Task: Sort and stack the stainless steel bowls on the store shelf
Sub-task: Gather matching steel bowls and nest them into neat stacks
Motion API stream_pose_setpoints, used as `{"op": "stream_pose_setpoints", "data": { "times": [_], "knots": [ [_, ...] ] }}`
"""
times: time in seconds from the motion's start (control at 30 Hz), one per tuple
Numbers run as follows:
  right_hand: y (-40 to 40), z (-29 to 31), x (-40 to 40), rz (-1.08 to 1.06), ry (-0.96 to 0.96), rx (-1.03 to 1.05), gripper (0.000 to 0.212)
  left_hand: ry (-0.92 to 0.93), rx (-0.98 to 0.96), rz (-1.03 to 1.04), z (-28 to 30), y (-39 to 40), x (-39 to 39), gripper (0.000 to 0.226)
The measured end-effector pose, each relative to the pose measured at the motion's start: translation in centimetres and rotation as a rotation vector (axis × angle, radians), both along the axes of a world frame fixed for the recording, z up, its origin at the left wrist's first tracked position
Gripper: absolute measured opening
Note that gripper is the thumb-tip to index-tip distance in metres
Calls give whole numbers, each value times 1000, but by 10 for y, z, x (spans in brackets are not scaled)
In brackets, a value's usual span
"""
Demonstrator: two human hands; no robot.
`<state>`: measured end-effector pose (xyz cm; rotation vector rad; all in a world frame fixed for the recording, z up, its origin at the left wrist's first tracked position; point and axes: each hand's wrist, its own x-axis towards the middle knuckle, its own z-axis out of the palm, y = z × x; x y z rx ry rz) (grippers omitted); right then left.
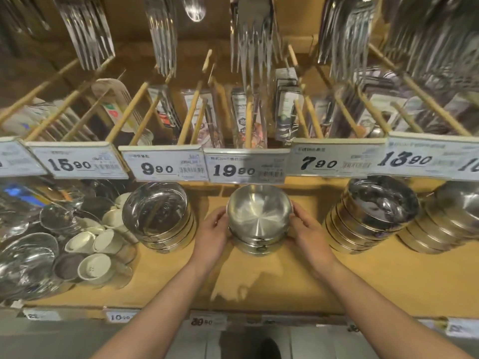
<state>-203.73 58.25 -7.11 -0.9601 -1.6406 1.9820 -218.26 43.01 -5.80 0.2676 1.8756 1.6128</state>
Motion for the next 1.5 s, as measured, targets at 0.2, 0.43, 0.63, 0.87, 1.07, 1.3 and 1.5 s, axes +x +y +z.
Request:
{"op": "stream_pose_setpoints", "data": {
  "times": [0.2, 0.43, 0.63, 0.87, 1.07, 1.3, 1.5],
  "knots": [
    [2, -2, 0, 46, -39, 49, 43, -41, -25, 33, 4, 2, 0, 24],
    [2, 1, -2, 36, -47, 20, 40, 4, -50, -2, 3, 0, -2, 20],
    [1, 15, -3, 17, -66, 65, 39, 11, -125, -31, 3, 5, -13, 17],
    [-5, 20, -1, -25, -60, 79, 40, -3, -61, -53, -1, 1, -12, 19],
    [-6, 23, -1, -19, -47, 92, 45, -8, -72, -42, 0, 0, -11, 18],
    [-6, 25, 1, -2, -51, 82, 44, -11, -115, -26, 7, 7, -10, 21],
    [-5, 29, 2, 0, -69, 85, 44, -8, -135, -24, 5, 11, -9, 23]
  ]
}}
